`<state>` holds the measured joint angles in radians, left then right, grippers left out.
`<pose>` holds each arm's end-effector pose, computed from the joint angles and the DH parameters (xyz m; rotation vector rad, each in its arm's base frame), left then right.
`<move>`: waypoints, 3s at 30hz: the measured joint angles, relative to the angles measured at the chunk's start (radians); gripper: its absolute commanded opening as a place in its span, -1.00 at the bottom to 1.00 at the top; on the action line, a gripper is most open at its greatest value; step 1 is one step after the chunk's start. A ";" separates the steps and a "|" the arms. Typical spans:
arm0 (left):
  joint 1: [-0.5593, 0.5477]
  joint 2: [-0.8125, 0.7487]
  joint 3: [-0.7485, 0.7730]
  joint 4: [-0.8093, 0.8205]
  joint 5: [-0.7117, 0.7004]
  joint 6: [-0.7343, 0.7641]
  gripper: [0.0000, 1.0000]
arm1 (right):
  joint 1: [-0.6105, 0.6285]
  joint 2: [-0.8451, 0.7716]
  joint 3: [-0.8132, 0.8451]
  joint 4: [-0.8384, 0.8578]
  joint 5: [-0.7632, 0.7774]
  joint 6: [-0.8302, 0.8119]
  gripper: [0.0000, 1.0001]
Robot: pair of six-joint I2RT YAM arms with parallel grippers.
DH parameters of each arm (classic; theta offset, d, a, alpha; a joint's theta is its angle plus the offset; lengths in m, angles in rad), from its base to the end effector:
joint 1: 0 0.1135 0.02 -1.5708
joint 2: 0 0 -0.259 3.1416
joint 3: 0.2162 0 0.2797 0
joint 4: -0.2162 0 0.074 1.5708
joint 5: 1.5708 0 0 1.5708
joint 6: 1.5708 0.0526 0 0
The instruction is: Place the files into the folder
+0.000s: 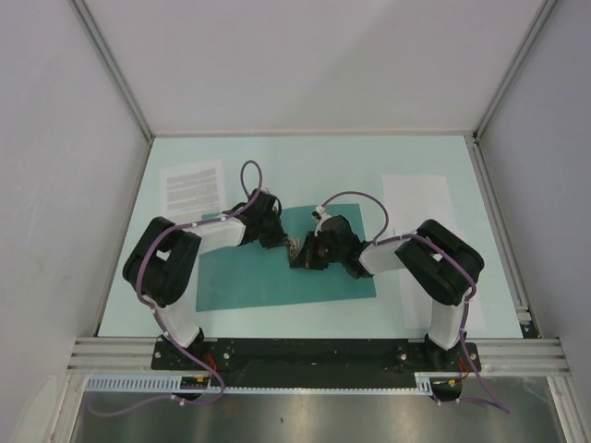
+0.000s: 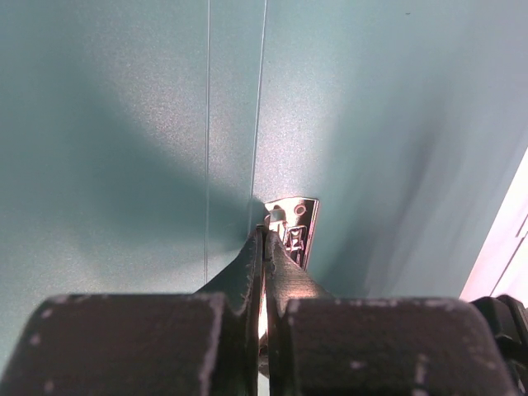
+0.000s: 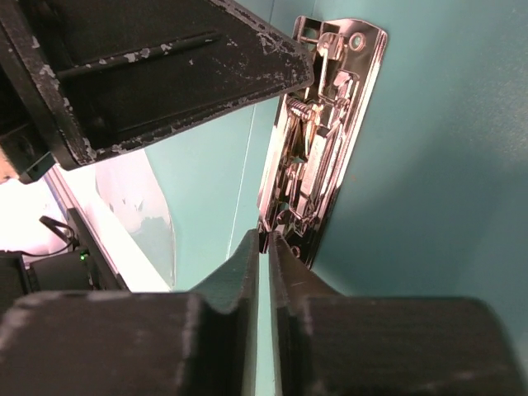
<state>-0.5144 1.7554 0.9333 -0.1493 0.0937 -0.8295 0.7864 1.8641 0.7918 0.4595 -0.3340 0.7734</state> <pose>0.3186 -0.1857 0.1045 -0.3798 2.6367 -0.6101 0.2558 0.2807 0.0790 -0.2277 2.4197 1.1744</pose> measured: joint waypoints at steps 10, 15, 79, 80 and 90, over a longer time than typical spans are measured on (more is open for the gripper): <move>-0.002 0.003 0.002 0.006 0.023 0.045 -1.00 | 0.003 -0.028 -0.004 -0.063 0.049 0.017 -1.00; -0.021 0.001 -0.006 0.029 0.025 0.093 -0.84 | 0.022 -0.064 0.015 -0.177 0.131 0.018 -1.00; -0.215 -0.137 -0.375 0.413 0.103 -0.028 -1.00 | -0.083 -0.220 -0.114 -0.124 0.070 0.021 -0.44; -0.219 -0.137 -0.374 0.413 0.099 -0.028 -1.00 | -0.083 -0.220 -0.114 -0.119 0.065 0.023 -0.36; -0.235 -0.133 -0.364 0.405 0.086 -0.029 -1.00 | -0.068 -0.219 -0.120 -0.154 0.105 0.008 -0.37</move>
<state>-0.7490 1.6222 0.5690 0.2558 0.1795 -0.8581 0.7185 1.6447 0.6716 0.3050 -0.2287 0.7815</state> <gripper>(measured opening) 0.006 0.321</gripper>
